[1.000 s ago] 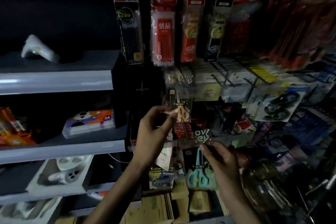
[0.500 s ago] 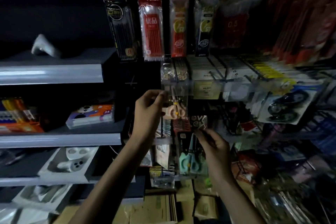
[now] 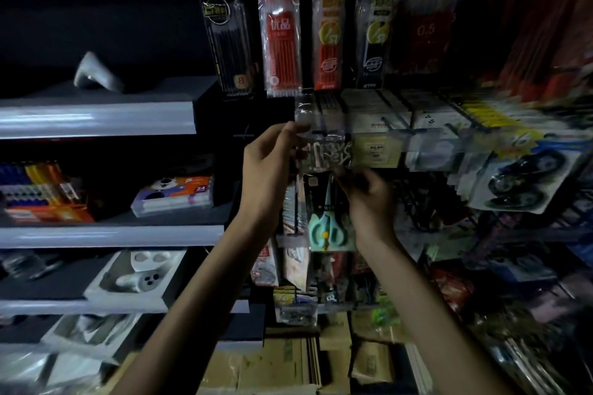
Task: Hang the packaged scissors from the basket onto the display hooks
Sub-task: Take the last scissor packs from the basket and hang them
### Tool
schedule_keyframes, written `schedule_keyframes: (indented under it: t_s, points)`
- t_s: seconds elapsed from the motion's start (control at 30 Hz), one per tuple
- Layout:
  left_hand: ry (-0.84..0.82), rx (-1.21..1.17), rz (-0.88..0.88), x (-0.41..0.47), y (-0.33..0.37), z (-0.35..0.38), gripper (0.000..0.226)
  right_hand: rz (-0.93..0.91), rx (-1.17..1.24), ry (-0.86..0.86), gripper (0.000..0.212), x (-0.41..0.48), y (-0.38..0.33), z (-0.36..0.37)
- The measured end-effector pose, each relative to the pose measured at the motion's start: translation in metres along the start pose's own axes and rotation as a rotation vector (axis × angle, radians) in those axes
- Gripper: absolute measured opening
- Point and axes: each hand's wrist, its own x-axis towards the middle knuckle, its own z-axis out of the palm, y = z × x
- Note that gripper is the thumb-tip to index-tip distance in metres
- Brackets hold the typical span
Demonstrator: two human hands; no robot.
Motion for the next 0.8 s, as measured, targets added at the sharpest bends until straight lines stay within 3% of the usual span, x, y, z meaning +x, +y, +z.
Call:
schedule_keyframes:
  t_s: [0.27, 0.8]
  points:
    - [-0.022, 0.038, 0.037, 0.000, 0.000, -0.002, 0.026, -0.004, -0.042, 0.028, 0.038, 0.004, -0.006, 0.006]
    - [-0.037, 0.047, 0.049, -0.004, -0.003, -0.002, 0.026, -0.005, -0.012, 0.032, 0.023, 0.019, -0.014, 0.022]
